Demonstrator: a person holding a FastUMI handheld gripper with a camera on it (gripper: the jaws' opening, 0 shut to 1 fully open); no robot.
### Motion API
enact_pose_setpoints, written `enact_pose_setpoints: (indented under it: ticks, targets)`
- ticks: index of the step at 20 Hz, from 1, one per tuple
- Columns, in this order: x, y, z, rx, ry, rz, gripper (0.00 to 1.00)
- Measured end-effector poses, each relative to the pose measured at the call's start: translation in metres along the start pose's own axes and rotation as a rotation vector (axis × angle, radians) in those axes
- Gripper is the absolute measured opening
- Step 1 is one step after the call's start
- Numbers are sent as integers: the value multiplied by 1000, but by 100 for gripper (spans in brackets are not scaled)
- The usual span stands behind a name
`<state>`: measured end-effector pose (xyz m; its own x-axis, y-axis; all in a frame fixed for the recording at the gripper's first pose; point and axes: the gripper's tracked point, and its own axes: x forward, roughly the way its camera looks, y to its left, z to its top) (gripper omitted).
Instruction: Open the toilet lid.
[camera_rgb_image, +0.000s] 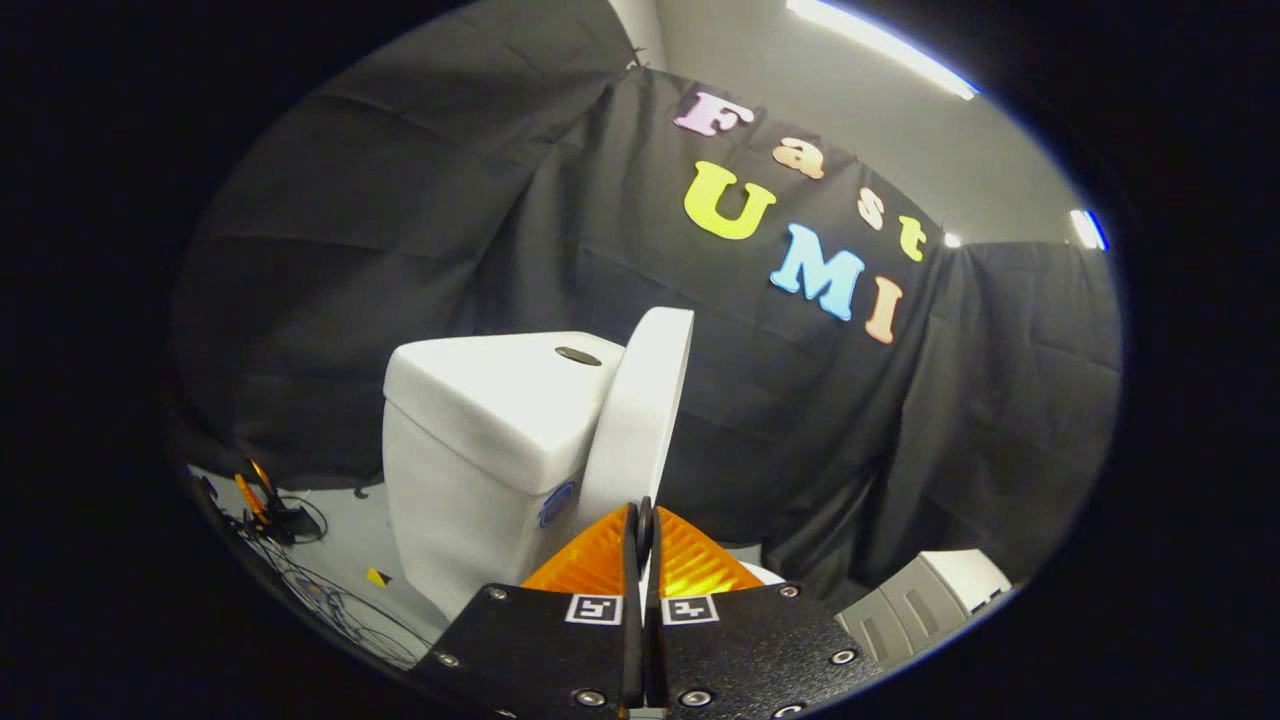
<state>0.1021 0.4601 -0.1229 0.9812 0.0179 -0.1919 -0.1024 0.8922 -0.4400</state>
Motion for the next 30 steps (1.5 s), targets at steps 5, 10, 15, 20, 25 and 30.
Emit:
enact_pose_setpoints:
  ticks: [5,10,15,20,25,30]
  targets:
    - [1,-2,-3,112,15,46,0]
    - [-4,6,1,133,28,149,21]
    - [-33,9,32,222,-69,248,86]
    - [-60,-32,62,336,-166,299,95]
    - [-65,-124,65,394,-217,209,95]
    - [-57,-203,56,459,-239,120,95]
